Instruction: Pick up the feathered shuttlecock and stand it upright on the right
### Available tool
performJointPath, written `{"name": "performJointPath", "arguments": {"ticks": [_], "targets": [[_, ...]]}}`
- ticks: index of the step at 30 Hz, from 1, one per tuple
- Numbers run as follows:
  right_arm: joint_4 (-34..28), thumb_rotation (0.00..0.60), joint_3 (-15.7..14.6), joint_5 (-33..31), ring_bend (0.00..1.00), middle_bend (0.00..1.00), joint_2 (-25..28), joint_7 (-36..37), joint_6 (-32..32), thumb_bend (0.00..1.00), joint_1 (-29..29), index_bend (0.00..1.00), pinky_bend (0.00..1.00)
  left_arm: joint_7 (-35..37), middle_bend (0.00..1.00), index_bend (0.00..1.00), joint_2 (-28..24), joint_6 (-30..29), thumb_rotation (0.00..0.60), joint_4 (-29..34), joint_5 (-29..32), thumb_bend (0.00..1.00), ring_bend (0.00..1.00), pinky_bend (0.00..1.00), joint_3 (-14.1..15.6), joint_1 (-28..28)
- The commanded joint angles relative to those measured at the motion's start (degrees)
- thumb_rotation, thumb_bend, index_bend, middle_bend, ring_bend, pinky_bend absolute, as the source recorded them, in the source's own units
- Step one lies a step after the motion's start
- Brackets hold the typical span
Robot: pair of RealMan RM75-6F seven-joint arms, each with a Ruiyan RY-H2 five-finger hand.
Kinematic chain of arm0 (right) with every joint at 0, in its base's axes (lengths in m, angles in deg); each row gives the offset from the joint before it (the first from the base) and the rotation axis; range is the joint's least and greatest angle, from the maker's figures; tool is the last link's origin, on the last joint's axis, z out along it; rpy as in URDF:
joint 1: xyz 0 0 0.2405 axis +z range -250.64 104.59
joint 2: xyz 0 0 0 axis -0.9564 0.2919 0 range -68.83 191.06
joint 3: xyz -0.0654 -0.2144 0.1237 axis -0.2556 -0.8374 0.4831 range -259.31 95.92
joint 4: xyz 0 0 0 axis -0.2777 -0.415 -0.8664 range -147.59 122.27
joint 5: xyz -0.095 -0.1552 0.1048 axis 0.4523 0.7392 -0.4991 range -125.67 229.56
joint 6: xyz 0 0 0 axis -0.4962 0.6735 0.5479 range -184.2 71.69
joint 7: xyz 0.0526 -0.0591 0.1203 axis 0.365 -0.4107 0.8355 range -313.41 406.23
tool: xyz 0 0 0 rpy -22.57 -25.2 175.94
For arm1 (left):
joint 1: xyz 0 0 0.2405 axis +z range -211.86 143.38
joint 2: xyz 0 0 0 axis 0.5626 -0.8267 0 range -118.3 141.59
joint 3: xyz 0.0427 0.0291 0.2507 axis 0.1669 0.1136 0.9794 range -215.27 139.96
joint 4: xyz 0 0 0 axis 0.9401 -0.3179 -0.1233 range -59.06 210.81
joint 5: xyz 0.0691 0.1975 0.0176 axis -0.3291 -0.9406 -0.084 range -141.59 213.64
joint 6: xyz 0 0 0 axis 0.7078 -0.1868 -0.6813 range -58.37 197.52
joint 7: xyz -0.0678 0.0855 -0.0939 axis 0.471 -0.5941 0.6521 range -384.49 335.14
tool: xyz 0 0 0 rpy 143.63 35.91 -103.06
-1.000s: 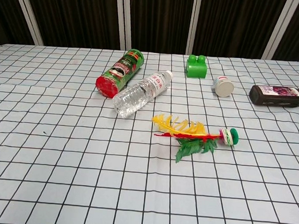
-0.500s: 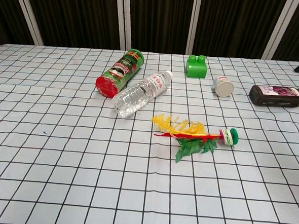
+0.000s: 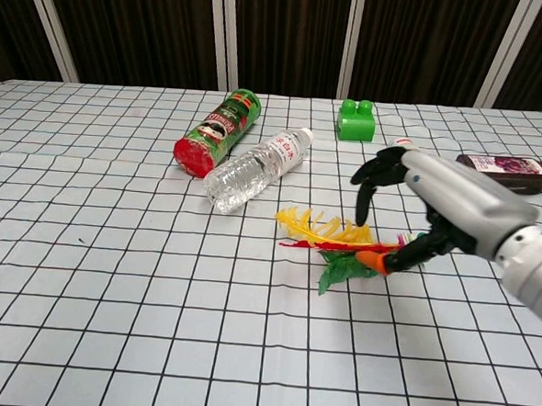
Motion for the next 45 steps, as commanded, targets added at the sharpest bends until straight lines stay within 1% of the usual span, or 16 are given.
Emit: {"name": "performJointPath", "arguments": {"ticks": [1,6,12,17,21,27,31,34,37,39,41,45], "targets": [[3.33,0.6,0.67,-1.86,0.0,0.24,-4.25,-1.3,1.04,0.31,2.01,0.54,0.0,0.43,0.0,0.0,-0.21,0.3,0.6,0.22,0.24,0.0,0.0,0.0,-0.04,-0.13],[7.01,0.6,0.89,-2.6,0.0,0.24,-7.65,-1.81,1.15,0.31,3.24,0.52,0.0,0.84,0.0,0.0,-0.51,0.71,0.6,0.49,0.25,0.0,0.0,0.0,0.09,-0.28],[9.77,0.6,1.59,-3.03,0.0,0.24,-10.97,-0.78,0.56,0.32,4.3,0.52,0.0,1.37,0.0,0.0,-0.73,1.11,0.6,0.69,0.33,0.0,0.0,0.0,0.13,-0.47],[13.07,0.6,3.04,-3.44,0.0,0.24,-13.6,-0.66,0.24,0.33,5.74,0.52,0.0,1.62,0.0,0.0,-0.92,1.16,0.6,0.89,0.24,0.0,0.0,0.0,0.21,-0.5],[14.79,0.6,4.17,-3.93,0.0,0.24,-14.9,-0.05,-0.31,0.34,6.41,0.52,0.0,2.08,0.0,0.0,-1.05,1.32,0.6,0.91,0.41,0.0,0.0,0.0,0.17,-0.57],[16.81,0.6,4.55,-4.67,0.0,0.24,-16.03,0.71,-0.29,0.36,7.01,0.52,0.0,2.49,0.0,0.0,-1.22,1.55,0.6,1.09,0.37,0.0,0.0,0.0,0.25,-0.69],[18.06,0.6,4.21,-5.16,0.0,0.24,-16.82,1.07,-0.01,0.38,7.24,0.52,0.0,2.47,0.0,0.0,-1.24,1.59,0.6,1.19,0.37,0.0,0.0,0.0,0.26,-0.71],[18.98,0.6,4.0,-5.39,0.0,0.24,-17.41,1.28,0.08,0.4,7.42,0.52,0.0,2.6,0.0,0.0,-1.27,1.65,0.6,1.23,0.51,0.0,0.0,0.0,0.23,-0.73],[19.85,0.6,4.01,-5.67,0.0,0.24,-17.87,1.43,0.17,0.47,7.63,0.52,0.0,2.77,0.0,0.0,-1.33,1.68,0.6,1.27,0.51,0.0,0.0,0.0,0.22,-0.76],[20.12,0.6,3.99,-5.79,0.0,0.24,-18.02,1.63,0.2,0.52,7.71,0.54,0.0,2.9,0.0,0.0,-1.38,1.72,0.6,1.28,0.51,0.0,0.0,0.0,0.23,-0.78],[20.09,0.6,3.91,-5.79,0.0,0.25,-18.05,1.84,0.13,0.55,7.74,0.56,0.0,3.02,0.0,0.0,-1.41,1.76,0.6,1.29,0.55,0.0,0.0,0.0,0.23,-0.8],[19.31,0.6,3.43,-5.54,0.0,0.25,-17.71,2.13,-0.15,0.57,7.63,0.58,0.0,3.14,0.0,0.0,-1.47,1.94,0.6,1.33,0.63,0.0,0.0,0.0,0.24,-0.87]]}}
